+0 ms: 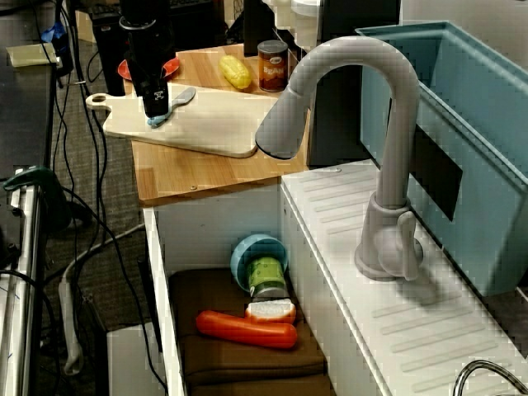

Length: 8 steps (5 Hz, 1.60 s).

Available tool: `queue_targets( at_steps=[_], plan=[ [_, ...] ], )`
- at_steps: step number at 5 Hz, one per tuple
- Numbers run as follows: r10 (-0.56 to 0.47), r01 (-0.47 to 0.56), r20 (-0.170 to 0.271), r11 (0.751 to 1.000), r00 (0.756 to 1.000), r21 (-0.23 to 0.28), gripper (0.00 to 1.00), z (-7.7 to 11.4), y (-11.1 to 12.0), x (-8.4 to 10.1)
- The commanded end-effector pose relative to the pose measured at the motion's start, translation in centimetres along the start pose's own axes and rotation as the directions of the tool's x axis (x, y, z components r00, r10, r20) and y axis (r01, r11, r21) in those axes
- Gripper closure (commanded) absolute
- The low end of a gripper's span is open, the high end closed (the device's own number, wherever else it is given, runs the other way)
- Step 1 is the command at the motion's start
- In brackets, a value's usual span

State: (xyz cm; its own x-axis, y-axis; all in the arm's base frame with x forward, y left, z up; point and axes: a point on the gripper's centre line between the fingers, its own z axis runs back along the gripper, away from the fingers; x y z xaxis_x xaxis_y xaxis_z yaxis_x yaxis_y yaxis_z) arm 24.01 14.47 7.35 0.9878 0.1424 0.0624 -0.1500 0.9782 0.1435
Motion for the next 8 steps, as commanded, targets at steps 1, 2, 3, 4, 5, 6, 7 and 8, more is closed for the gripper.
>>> queue_targets(
  at_steps=[1, 2, 3, 4, 5, 6, 7, 8],
  plan=[
    [0.0, 0.0, 0.0, 1.0, 1.0, 0.0, 0.0, 0.0, 0.0, 0.0],
    [-0.004, 0.004, -0.024, 1.0, 1.0, 0.007, 0.0, -0.2, -0.2, 0.1],
    [-0.001, 0.002, -0.049, 1.0, 0.999, 0.01, 0.0, -0.3, -0.2, 0.3],
    [0.003, -0.002, -0.062, 1.0, 0.998, 0.008, 0.0, -0.4, -0.1, 0.5],
    [0.006, -0.006, -0.071, 1.0, 0.997, 0.008, 0.0, -0.5, 0.1, 0.8],
    [0.012, -0.011, -0.08, 1.0, 0.997, 0.008, 0.0, -0.5, 0.4, 1.1],
    [0.038, -0.039, -0.087, 0.999, 0.996, -0.008, 0.0, -0.5, 0.6, 1.3],
    [0.086, -0.091, -0.085, 0.994, 0.993, -0.055, 0.0, -0.6, 0.7, 1.3]
  ],
)
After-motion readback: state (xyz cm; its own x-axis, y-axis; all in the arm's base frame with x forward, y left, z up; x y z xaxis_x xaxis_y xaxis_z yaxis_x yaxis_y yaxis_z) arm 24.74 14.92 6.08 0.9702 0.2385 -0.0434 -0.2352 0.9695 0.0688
